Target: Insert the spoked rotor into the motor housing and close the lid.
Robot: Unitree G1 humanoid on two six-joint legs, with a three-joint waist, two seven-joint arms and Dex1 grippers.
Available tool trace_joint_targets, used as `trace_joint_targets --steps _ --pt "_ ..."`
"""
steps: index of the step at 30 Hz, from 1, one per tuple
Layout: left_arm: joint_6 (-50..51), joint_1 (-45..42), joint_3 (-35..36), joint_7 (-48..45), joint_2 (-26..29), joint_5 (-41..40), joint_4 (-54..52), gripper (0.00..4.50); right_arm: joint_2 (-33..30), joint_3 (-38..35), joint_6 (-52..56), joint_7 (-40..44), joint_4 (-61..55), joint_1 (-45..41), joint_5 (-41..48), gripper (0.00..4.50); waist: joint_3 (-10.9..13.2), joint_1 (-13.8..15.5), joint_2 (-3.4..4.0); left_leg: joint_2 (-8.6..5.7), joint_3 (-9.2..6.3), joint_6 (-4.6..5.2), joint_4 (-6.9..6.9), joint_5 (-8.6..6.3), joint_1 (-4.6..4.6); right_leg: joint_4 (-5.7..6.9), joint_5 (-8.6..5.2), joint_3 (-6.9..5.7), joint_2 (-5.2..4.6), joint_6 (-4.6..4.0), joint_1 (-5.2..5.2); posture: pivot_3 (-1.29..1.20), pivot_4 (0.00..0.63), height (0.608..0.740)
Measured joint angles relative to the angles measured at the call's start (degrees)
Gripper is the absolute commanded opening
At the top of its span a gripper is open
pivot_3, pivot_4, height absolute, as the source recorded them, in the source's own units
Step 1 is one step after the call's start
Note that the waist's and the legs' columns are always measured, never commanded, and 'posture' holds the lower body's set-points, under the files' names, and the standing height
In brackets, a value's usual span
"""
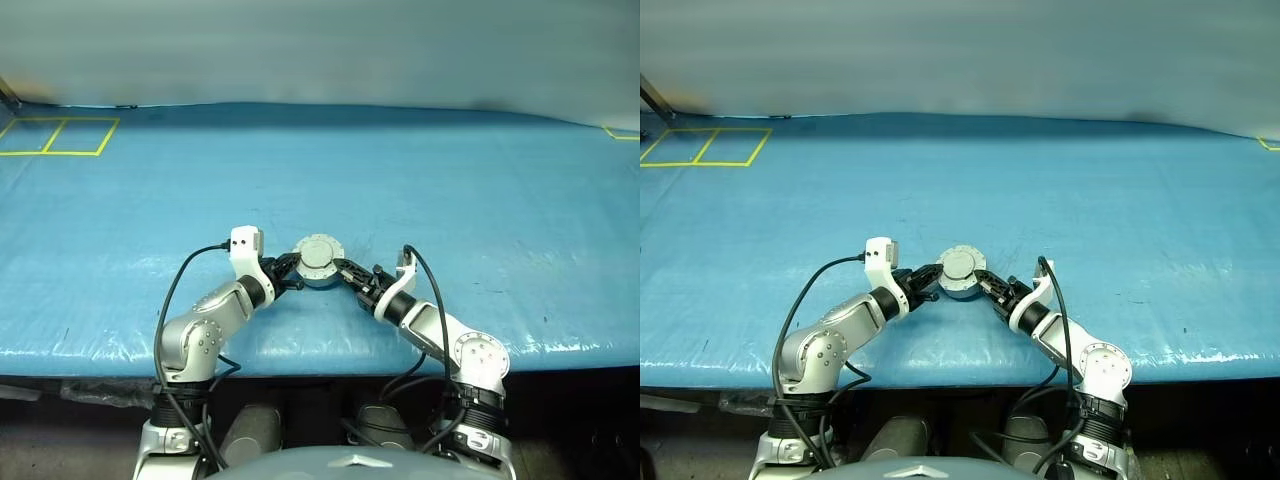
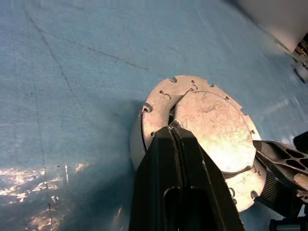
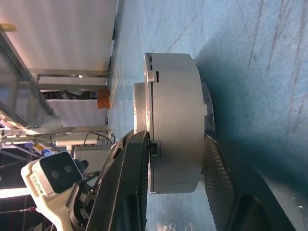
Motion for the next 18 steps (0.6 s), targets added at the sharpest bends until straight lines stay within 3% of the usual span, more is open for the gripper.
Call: trace_joint_targets --steps 13,18 --pt "-0.06 -0.02 1.65 -0.1 -0.1 0.29 0.21 0.0 -0.22 6.57 -1.63 -0.68 -1.58 5.11 4.37 1.23 -0.02 -1.02 0.03 0.04 0.01 0.0 -0.01 -0.01 0.05 -0.01 -0.04 0.01 -0.05 0.06 0.03 0.0 0.15 0.74" --pt "0.32 0.07 3.41 -0.44 -0.82 -1.99 0.08 1.21 -0.24 8.01 -3.99 -1.28 -1.68 5.72 5.5 1.23 0.01 -1.15 -0.01 0.07 0.01 0.0 -0.01 0.0 0.05 -0.02 -0.04 0.0 -0.09 0.08 0.02 0.0 0.15 0.74"
